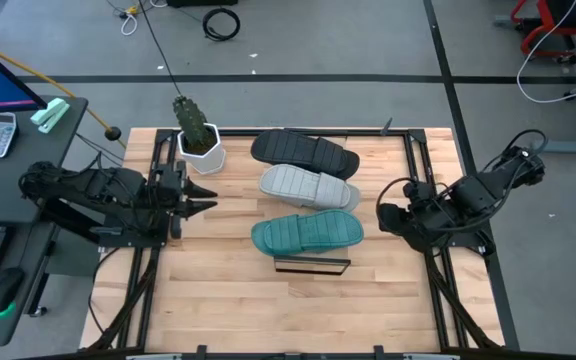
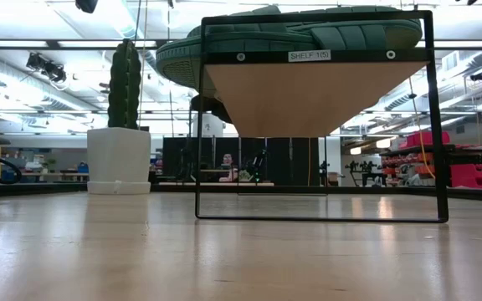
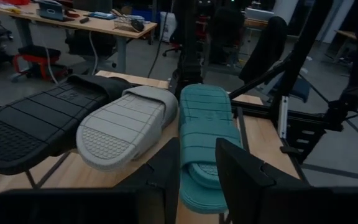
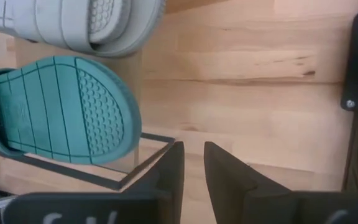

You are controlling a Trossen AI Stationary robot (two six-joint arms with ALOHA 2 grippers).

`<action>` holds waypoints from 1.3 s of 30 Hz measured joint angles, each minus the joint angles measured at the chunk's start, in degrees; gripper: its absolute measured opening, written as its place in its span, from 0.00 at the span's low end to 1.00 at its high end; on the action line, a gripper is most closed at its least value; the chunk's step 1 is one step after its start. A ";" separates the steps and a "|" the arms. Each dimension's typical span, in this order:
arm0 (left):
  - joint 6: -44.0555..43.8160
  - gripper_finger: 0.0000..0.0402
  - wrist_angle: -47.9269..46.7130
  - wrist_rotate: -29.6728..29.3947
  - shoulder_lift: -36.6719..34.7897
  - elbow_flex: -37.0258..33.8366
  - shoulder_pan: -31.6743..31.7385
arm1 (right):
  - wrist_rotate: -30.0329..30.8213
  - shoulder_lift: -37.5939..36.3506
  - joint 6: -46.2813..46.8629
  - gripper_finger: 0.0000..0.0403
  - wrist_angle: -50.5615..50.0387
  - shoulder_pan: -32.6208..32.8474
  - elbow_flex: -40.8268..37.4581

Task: Pick and place slides into the shelf
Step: Return to Home Position

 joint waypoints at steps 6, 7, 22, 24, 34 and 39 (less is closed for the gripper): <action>-1.84 0.27 2.37 3.35 0.33 -2.61 -0.03 | 0.24 -1.47 4.50 0.14 -0.91 4.07 -0.12; -2.47 0.27 3.46 3.46 0.28 -3.69 -0.02 | 0.31 -1.68 5.17 0.14 -0.87 4.61 -0.44; -1.44 0.27 17.92 -0.41 -2.41 -10.69 0.00 | 2.36 -3.96 9.11 0.09 15.24 6.56 -14.23; -1.37 0.27 17.99 -0.87 -3.02 -10.67 0.00 | 3.77 -4.58 9.11 0.06 18.52 6.56 -16.59; -1.25 0.27 26.21 -1.06 -3.52 -13.82 0.00 | 4.84 -6.87 10.09 0.03 21.30 5.75 -20.68; -1.19 0.26 40.03 -1.06 -3.47 -20.82 -0.31 | 5.05 -7.28 10.03 0.04 21.28 5.01 -20.68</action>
